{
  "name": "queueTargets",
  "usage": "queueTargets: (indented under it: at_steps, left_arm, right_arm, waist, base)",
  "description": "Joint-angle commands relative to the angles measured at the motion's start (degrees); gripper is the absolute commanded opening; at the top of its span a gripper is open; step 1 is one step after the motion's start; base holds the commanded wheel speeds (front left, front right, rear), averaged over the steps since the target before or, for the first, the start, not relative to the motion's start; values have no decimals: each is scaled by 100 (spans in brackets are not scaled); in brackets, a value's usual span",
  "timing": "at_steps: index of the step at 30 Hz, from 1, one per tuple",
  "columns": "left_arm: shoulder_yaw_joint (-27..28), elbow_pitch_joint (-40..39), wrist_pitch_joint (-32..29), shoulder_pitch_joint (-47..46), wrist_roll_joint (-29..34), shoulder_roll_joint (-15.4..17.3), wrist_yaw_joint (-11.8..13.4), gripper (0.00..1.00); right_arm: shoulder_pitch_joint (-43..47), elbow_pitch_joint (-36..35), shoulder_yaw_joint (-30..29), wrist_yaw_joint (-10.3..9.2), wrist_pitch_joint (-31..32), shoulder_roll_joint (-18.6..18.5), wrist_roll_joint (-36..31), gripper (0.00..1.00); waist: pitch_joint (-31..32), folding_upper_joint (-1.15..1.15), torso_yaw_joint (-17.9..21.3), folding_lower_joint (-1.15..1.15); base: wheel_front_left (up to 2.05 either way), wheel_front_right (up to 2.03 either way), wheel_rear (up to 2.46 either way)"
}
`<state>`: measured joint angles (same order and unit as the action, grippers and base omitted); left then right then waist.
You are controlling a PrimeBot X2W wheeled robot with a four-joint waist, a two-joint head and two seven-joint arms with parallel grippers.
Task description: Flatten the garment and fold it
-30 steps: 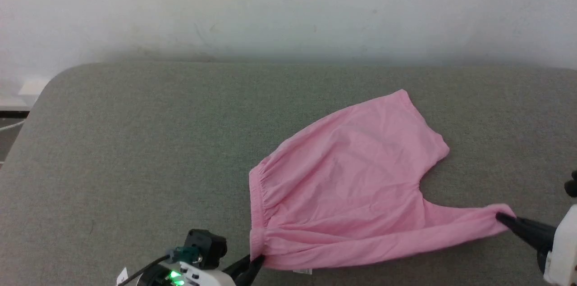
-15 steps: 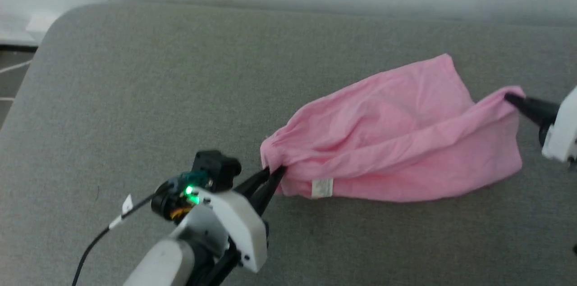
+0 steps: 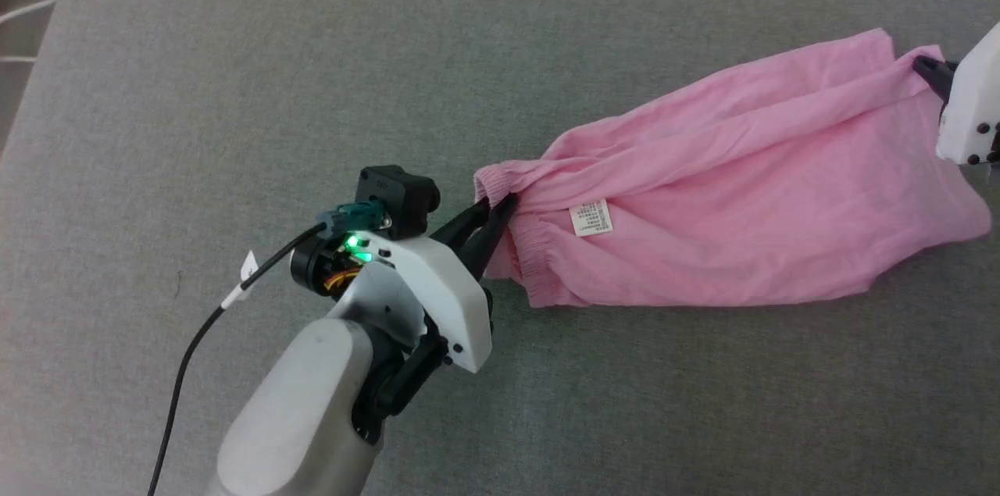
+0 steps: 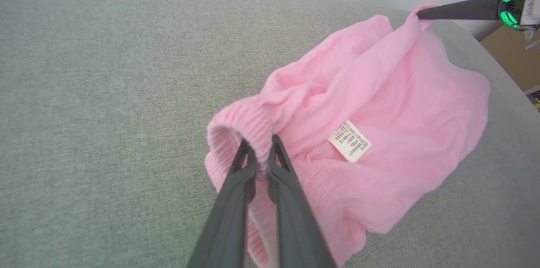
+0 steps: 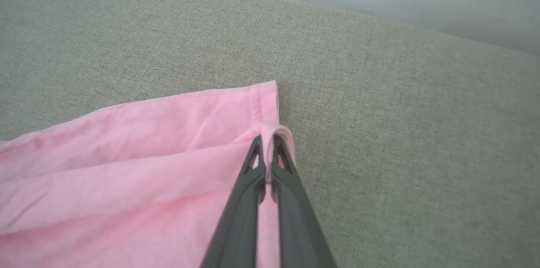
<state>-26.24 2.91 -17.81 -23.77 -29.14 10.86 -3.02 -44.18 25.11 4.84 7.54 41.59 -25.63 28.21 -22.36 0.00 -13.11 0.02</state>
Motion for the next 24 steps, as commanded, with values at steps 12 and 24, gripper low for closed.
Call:
queueTargets:
  at_steps: [12,24]
  left_arm:
    - [-74,716,439,-387,-15,-275,-90,0]
    - [64,1029,1130,-268,72,-212,26,100]
  right_arm:
    - [-590,1224,430,-5,-1012,-87,-78,0]
    - [-536,1456,1189,-5,-2213,-149,551,100]
  waist:
    - [-224,0,-264,-2]
    - [531,0,-11,-2]
  base:
    - [0,0,0]
    - [0,0,0]
